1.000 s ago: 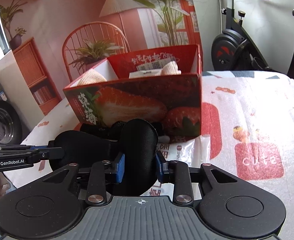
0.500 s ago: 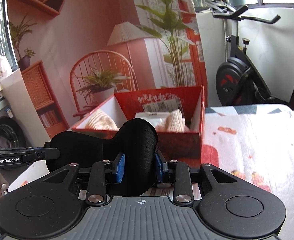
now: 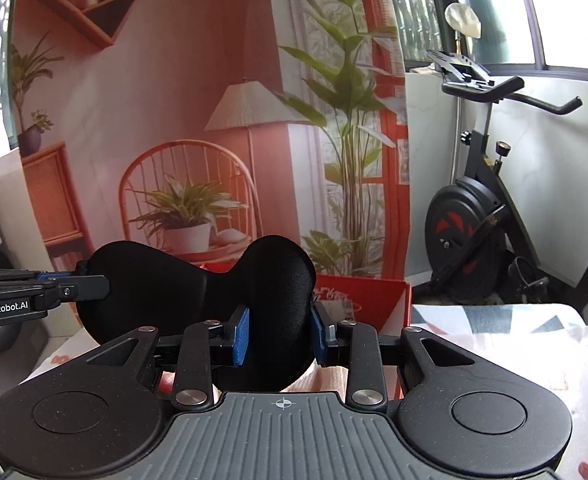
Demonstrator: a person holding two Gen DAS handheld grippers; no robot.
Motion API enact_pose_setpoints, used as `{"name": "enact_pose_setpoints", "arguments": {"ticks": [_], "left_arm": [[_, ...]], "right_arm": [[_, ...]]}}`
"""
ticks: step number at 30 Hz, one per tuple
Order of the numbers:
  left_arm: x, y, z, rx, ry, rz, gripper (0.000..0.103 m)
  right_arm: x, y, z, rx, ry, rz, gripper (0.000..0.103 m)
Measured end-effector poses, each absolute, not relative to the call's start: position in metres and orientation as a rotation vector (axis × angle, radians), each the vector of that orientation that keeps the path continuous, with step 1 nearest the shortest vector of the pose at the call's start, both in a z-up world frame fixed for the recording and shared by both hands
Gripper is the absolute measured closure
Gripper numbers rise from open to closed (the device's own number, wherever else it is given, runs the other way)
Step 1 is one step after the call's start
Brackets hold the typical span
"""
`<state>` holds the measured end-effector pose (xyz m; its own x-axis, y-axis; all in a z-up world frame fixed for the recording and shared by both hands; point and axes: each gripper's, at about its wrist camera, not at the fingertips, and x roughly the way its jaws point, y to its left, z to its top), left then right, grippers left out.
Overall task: Organize soft objects
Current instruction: 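Lower the eye mask into the red box and open both tools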
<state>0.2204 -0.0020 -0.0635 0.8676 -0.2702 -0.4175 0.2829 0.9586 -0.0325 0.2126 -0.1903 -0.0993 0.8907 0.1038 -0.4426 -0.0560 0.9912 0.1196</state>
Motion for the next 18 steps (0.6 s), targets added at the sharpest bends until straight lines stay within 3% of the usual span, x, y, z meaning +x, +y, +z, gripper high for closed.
{"name": "enact_pose_setpoints", "arguments": {"ticks": [10, 18], "left_arm": [[0.276, -0.019, -0.095, 0.114, 0.569, -0.261, 0.089], [0.306, -0.011, -0.103, 0.080, 0.569, -0.217, 0.089]], "right_arm": [[0.273, -0.197, -0.149, 0.158, 0.613, 0.035, 0.075], [0.306, -0.195, -0.164, 0.141, 0.624, 0.012, 0.075]]}}
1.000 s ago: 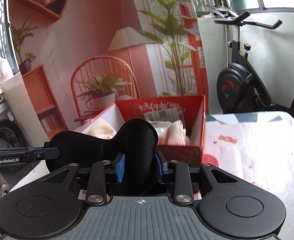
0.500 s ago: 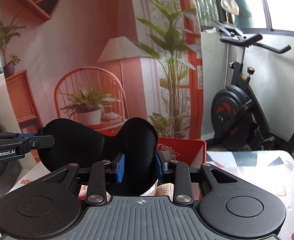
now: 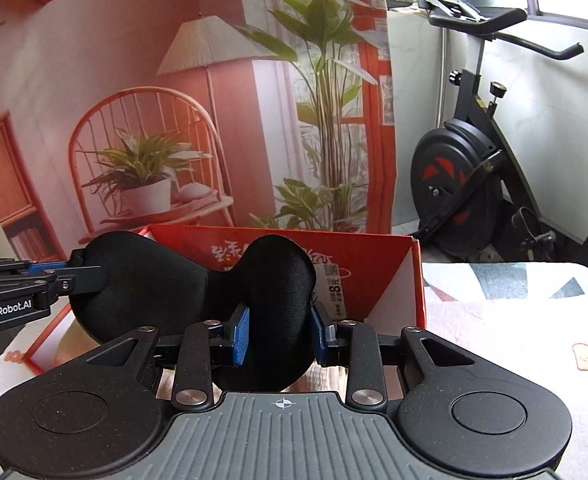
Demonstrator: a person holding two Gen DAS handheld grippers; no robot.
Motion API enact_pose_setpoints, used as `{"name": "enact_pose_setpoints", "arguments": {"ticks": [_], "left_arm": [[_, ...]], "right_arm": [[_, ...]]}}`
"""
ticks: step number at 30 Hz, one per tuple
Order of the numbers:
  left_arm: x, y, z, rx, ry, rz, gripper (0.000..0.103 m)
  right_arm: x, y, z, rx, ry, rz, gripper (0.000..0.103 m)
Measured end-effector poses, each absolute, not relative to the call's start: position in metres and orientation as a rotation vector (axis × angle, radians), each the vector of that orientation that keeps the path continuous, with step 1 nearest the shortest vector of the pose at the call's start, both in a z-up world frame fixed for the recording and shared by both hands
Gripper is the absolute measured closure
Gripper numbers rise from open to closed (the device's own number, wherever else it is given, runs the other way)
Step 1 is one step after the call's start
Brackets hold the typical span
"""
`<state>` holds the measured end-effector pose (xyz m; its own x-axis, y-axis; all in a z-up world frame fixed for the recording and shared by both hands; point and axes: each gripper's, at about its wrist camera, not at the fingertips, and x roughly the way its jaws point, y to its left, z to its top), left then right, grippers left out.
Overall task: Organize soft objects
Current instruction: 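Lower the eye mask into the red box and open both tools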
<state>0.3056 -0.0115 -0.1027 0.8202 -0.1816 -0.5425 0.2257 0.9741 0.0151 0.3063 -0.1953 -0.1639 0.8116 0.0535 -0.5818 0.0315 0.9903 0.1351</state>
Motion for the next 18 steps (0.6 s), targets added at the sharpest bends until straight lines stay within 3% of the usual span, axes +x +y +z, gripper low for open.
{"name": "enact_pose_setpoints", "arguments": {"ticks": [12, 15, 17, 18], "left_arm": [[0.340, -0.018, -0.124, 0.128, 0.673, -0.187, 0.089], [0.343, -0.016, -0.128, 0.132, 0.682, -0.169, 0.082], [0.343, -0.014, -0.126, 0.126, 0.682, -0.164, 0.072], [0.343, -0.013, -0.125, 0.120, 0.678, -0.163, 0.062]], "right_arm": [[0.348, -0.188, -0.191, 0.126, 0.752, -0.039, 0.073], [0.348, -0.186, -0.195, 0.123, 0.760, -0.055, 0.071], [0.347, -0.185, -0.195, 0.111, 0.759, -0.065, 0.066], [0.345, -0.185, -0.195, 0.103, 0.757, -0.071, 0.064]]}}
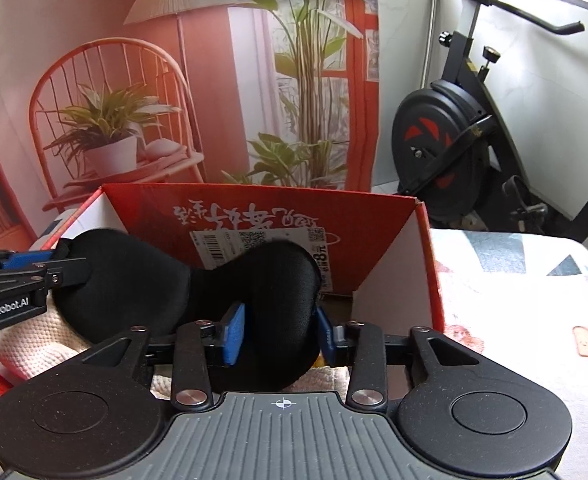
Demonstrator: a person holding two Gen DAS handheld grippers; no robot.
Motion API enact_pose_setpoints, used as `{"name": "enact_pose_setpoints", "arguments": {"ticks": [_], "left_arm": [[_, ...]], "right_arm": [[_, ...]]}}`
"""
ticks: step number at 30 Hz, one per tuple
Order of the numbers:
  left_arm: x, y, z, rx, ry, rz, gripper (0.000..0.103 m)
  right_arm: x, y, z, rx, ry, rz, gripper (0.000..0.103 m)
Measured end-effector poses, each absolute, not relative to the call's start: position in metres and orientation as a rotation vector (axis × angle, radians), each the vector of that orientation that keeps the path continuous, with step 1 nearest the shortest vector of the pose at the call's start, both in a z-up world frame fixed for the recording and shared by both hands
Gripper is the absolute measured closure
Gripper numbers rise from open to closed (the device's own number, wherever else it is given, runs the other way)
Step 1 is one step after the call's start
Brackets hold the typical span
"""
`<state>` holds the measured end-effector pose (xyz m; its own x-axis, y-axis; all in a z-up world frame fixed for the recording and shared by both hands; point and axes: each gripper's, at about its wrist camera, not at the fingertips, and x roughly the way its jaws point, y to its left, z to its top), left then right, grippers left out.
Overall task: Organize soft objects
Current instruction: 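Lower the eye mask into the red box and open both tools, then move both tools back to the white bag of disposable masks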
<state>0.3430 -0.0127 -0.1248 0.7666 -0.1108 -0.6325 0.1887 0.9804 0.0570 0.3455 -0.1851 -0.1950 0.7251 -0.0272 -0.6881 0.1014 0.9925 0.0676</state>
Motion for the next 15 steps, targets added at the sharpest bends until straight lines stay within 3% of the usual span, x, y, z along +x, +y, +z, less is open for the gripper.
{"name": "enact_pose_setpoints", "arguments": {"ticks": [1, 5, 8, 10, 13, 15], "left_arm": [[0.342, -0.011, -0.123, 0.113, 0.672, -0.158, 0.055], [0.335, -0.005, -0.116, 0.106, 0.652, -0.140, 0.047], [0.327, -0.001, -0.111, 0.086, 0.652, -0.132, 0.036], [0.320, 0.005, -0.105, 0.049, 0.649, -0.135, 0.020], [0.304, 0.013, -0.097, -0.007, 0.625, -0.161, 0.010], [0.295, 0.017, -0.094, -0.014, 0.625, -0.168, 0.009]], "right_arm": [[0.344, -0.184, -0.195, 0.091, 0.753, -0.080, 0.062], [0.338, -0.183, -0.191, 0.044, 0.729, -0.093, 0.045], [0.329, -0.185, -0.185, 0.037, 0.701, -0.092, 0.029], [0.320, -0.189, -0.179, 0.055, 0.673, -0.085, 0.011], [0.303, -0.194, -0.170, 0.067, 0.621, -0.071, 0.001], [0.293, -0.198, -0.166, 0.076, 0.602, -0.058, 0.001]]}}
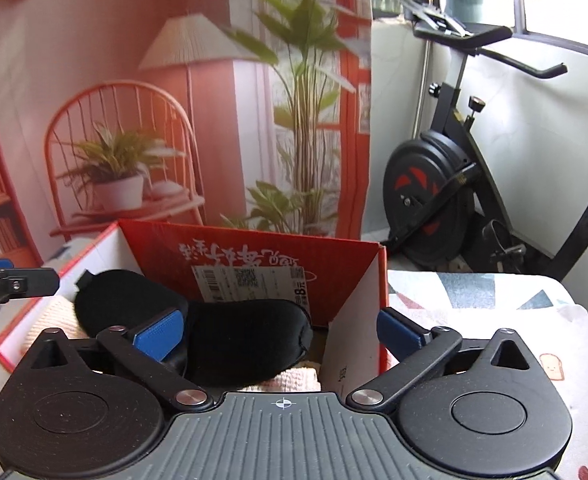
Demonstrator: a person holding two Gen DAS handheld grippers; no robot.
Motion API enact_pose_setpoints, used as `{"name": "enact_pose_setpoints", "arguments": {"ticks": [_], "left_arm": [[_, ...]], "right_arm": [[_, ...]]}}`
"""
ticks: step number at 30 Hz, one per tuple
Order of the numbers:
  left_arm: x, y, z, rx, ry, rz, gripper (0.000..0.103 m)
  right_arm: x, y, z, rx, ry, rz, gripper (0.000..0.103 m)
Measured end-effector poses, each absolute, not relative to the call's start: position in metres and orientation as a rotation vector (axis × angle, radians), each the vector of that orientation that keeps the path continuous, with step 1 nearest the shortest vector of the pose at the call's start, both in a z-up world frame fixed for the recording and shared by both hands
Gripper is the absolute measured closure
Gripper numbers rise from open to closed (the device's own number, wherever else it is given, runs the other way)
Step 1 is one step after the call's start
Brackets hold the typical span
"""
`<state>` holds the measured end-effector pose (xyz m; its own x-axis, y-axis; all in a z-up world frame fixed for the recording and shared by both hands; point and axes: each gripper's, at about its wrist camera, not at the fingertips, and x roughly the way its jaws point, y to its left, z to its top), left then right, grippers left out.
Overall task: Organize soft objects
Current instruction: 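Move both tools back to the white bag of disposable masks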
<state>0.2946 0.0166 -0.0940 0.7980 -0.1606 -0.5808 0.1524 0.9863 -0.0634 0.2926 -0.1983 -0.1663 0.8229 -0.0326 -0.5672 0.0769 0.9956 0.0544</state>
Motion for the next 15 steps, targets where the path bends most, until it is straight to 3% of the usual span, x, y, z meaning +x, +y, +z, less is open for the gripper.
{"name": "enact_pose_setpoints", "arguments": {"ticks": [15], "left_arm": [[0.203, 0.023, -0.130, 0.054, 0.696, -0.252, 0.008]], "right_arm": [[0.187, -0.217, -0.167, 0.176, 0.436, -0.054, 0.000]]}}
